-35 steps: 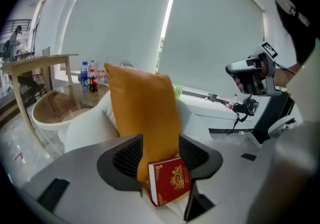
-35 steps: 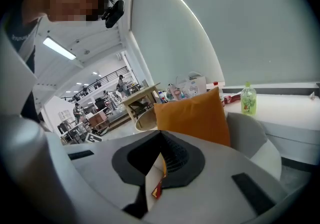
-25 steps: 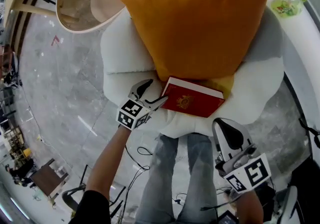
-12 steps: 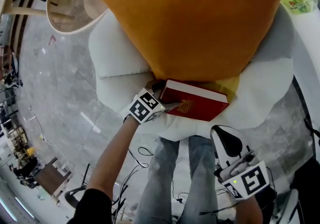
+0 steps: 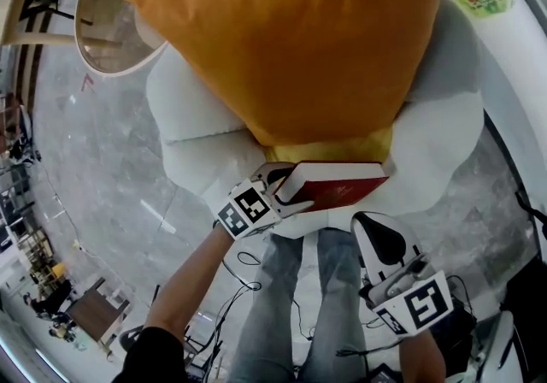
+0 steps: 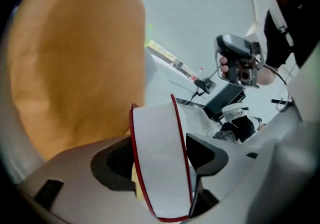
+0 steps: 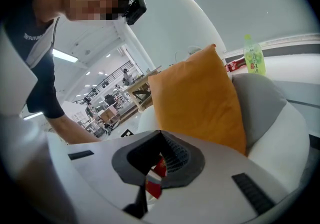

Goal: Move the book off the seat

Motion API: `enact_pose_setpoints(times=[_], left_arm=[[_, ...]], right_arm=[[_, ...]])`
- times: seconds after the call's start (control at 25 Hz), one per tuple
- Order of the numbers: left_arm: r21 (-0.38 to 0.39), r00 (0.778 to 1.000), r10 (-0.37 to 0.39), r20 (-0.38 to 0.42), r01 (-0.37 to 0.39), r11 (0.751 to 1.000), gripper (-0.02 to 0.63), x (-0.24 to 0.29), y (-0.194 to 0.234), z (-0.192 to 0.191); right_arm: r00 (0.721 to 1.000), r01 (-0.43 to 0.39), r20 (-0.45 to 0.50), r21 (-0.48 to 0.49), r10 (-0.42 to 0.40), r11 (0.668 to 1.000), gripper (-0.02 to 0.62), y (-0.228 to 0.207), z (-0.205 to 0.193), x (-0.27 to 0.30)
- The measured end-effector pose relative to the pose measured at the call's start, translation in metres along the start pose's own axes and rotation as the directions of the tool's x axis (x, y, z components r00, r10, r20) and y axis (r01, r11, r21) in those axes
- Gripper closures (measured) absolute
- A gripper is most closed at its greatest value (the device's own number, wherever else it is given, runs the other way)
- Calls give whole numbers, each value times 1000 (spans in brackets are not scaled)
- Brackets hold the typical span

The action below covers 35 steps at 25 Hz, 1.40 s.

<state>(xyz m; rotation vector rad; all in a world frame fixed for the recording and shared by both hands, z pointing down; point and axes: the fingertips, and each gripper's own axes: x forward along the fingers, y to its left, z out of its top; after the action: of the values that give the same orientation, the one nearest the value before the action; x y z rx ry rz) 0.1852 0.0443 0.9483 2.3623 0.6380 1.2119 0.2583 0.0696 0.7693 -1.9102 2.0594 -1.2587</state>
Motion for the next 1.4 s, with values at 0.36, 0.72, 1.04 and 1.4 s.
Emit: enact_pose_setpoints(times=[0.36, 0.72, 1.04, 1.4], left_arm=[[-60, 996, 72, -48, -74, 995, 337, 34, -25, 3], [-134, 984, 179, 6, -177, 975, 357, -31, -46, 40], [-280, 898, 396, 189, -338, 899, 359, -145, -75, 109], [-509, 602, 664, 444, -440, 739, 359, -329, -159, 162]], right_arm=[[998, 40, 42, -24, -39, 999, 581, -8, 28, -41], [997, 54, 61, -93, -48, 994, 581, 11, 76, -89], [995, 13, 104, -199, 8, 980, 581, 57, 152, -118], [978, -94, 144, -336, 150, 937, 581, 159, 233, -134]])
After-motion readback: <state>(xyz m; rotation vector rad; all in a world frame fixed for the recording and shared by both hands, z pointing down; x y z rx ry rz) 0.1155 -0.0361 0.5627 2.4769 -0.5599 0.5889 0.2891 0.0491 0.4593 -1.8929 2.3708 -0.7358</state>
